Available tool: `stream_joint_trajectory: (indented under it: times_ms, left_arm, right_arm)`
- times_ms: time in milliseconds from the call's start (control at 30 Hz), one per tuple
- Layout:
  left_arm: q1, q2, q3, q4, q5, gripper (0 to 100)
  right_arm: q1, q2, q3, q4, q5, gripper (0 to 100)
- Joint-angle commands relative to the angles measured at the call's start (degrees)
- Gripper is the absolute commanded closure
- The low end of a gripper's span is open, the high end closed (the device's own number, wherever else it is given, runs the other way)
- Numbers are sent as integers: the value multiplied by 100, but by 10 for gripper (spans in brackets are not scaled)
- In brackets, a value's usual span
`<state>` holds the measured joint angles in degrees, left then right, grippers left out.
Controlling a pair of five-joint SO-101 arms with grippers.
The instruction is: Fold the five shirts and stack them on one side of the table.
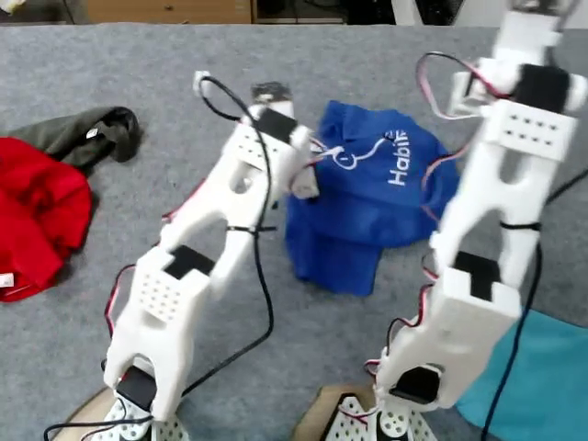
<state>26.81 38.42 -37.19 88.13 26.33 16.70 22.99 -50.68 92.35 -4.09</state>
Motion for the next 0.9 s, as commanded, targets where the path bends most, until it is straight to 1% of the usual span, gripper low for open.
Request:
stream_joint_trajectory:
  times_ms: [0,233,300,433,500,600,700,767,867]
  left_arm:
    - [369,163,-571,-9,44,775]
    - [853,1165,-1134,-9,44,781]
    - [870,1446,-1380,-9,18,825]
    - [633,1745,-2136,53,9,992]
    - [457,1745,-2620,273,9,962]
    - [185,1745,-3789,721,-53,981]
    - [-9,1745,-5222,1143,-492,981]
    - [-141,1736,-5978,1248,-774,981]
    - [-325,1235,-5837,1257,-1029,981]
  right_arm:
    - [497,-409,-444,-132,-62,636]
    - [1130,-409,-910,-132,-53,702]
    - [1182,-409,-945,-132,-53,712]
    - [1182,-409,-919,-132,-44,717]
    - [1182,-409,-910,-132,-26,717]
    - [1182,-400,-901,-132,-26,717]
    - [1174,-391,-892,-132,-26,717]
    - [1165,-303,-927,-132,-26,717]
    - [1165,-136,-945,-185,-18,717]
